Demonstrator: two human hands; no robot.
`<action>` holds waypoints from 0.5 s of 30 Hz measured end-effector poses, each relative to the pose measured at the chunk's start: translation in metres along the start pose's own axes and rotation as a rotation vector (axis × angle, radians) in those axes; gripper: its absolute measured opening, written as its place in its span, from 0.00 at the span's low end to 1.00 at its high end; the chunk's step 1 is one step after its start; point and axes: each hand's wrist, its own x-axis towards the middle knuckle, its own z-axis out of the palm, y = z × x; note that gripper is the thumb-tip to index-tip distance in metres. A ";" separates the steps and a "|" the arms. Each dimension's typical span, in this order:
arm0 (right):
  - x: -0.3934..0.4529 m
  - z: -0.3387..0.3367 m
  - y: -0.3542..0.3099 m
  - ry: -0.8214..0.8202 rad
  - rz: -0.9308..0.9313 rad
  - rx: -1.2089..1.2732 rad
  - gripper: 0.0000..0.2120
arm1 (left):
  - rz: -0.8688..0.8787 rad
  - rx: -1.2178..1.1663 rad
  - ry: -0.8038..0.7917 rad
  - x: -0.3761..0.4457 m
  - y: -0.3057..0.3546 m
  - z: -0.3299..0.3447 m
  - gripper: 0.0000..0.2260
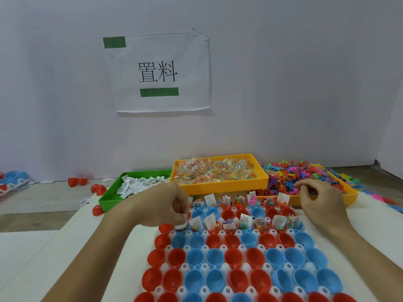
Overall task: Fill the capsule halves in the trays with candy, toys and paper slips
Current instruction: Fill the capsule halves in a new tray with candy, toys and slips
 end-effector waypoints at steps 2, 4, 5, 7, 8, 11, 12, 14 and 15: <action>0.000 0.000 0.000 0.000 0.001 0.001 0.08 | -0.002 0.009 -0.005 0.001 0.000 0.001 0.04; -0.001 0.000 0.000 -0.001 0.004 0.000 0.08 | -0.005 0.026 -0.011 0.001 0.000 0.003 0.05; 0.000 0.000 0.000 -0.001 0.007 0.000 0.08 | -0.005 0.037 -0.013 0.002 0.001 0.003 0.05; 0.000 0.000 0.000 -0.001 0.010 0.003 0.08 | -0.006 0.062 -0.015 0.002 0.001 0.005 0.05; 0.000 0.000 -0.001 0.000 0.008 0.004 0.08 | -0.005 0.073 -0.015 0.002 0.002 0.005 0.05; 0.000 0.000 -0.001 0.003 0.005 0.005 0.08 | -0.002 0.085 -0.012 0.002 0.003 0.006 0.08; 0.000 0.000 -0.001 0.004 0.004 0.005 0.08 | -0.002 0.088 -0.010 0.002 0.003 0.007 0.09; 0.000 0.000 0.000 0.005 0.003 0.004 0.08 | -0.001 0.096 -0.004 0.002 0.003 0.007 0.10; 0.000 0.000 0.000 0.003 0.003 0.003 0.08 | -0.001 0.096 -0.003 0.002 0.003 0.007 0.10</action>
